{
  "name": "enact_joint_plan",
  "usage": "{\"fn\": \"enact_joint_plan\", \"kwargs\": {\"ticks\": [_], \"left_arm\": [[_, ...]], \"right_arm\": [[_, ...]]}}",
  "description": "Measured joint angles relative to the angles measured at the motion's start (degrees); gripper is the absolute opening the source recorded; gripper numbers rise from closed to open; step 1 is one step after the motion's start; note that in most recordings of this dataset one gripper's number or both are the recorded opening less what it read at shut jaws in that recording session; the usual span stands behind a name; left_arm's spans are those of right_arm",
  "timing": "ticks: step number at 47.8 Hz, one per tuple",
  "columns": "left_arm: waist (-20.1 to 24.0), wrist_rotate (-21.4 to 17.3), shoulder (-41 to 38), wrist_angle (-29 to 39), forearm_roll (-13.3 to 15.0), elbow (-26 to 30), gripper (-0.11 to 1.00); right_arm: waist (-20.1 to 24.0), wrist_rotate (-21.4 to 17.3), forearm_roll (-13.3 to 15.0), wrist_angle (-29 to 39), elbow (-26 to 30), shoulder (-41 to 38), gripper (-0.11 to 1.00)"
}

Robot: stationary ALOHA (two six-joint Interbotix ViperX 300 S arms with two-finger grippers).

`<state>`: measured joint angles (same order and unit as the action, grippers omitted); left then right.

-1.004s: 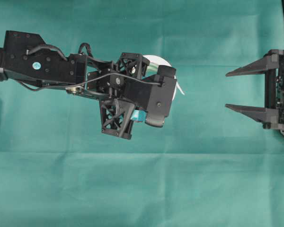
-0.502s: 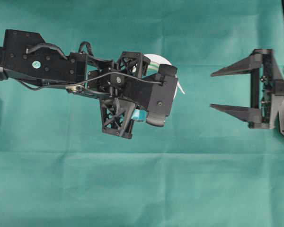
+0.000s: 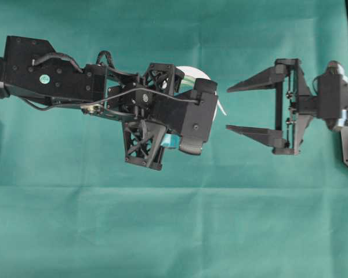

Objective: Peel off the duct tape with your right arm.
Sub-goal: 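Move the right gripper left toward the tape's loose end tab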

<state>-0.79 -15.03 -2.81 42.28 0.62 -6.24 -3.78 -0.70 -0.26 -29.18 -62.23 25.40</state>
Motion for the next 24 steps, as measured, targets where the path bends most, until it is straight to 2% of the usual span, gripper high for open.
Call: {"fn": "enact_joint_plan", "kwargs": {"ticks": [16,21,24], "left_arm": [[-0.18,0.09,0.0,0.0,0.0,0.0,0.23],[-0.18,0.0,0.0,0.0,0.0,0.0,0.23],[-0.26,0.0,0.0,0.0,0.0,0.0,0.23]], "right_arm": [[-0.79,0.0,-0.09,-1.85,1.58,-2.55,0.73],[-0.79,0.0,-0.09,-2.11,1.58,-2.55,0.61],[-0.79,0.0,0.0,-2.2,1.58,-2.55,0.46]]}}
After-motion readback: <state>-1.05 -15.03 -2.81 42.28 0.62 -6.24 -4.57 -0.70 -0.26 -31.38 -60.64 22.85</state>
